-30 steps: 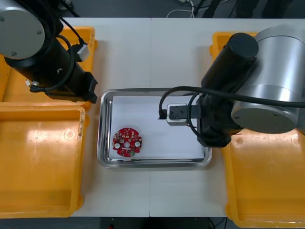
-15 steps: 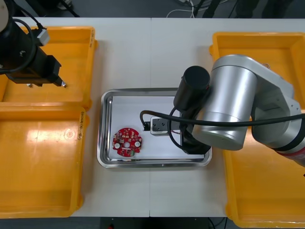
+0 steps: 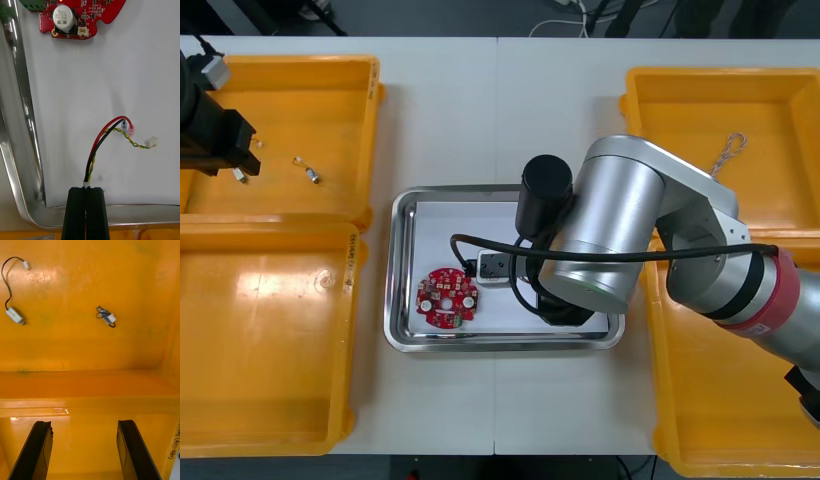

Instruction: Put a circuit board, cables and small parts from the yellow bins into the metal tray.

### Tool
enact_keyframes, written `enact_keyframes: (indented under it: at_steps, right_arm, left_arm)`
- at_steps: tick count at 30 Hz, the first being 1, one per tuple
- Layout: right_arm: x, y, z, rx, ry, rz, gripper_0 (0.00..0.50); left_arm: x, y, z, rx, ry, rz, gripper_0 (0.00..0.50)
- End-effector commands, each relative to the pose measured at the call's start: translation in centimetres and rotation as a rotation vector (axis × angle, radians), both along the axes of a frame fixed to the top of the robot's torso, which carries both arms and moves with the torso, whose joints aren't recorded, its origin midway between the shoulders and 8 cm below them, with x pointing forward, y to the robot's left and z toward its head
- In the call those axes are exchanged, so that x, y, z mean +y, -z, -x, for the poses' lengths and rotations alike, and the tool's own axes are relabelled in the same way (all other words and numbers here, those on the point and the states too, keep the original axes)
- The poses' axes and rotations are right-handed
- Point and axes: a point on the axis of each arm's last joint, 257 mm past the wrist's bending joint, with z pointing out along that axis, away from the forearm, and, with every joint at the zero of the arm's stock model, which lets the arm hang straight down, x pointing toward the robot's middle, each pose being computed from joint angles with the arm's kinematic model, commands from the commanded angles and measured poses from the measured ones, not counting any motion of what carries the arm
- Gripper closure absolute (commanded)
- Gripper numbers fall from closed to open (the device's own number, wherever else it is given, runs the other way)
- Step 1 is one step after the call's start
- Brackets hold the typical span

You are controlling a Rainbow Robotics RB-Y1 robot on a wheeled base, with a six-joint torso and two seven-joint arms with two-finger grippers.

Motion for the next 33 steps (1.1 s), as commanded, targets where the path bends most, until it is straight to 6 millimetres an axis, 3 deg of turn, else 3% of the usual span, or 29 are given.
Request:
enact_keyframes:
  at_steps: [1,6,13,33]
  right_arm:
    - [1.9,-0.3,-0.7,-0.034,-0.091,0.012,0.5]
    - [1.7,1.4,-0.9,-0.061,-0.112,0.03,0.5]
    - [1.7,3.1,-1.0,-0.081,-0.134,0.032,0.5]
    - [0.5,4.9,-0.1,-0.03,-0.108,0.038,0.5]
  left_arm:
    - [3.8,-3.2,-1.7,-0.08,0.027,-0.089,0.0]
    - [5.5,-2.8,-2.8,-0.099,0.013,-0.081,0.0]
    - [6.3,-2.8,-4.4,-0.137,0.0,-0.068,0.0]
    - [8.1,-0.1,-8.2,-0.219,-0.009,-0.052,0.0]
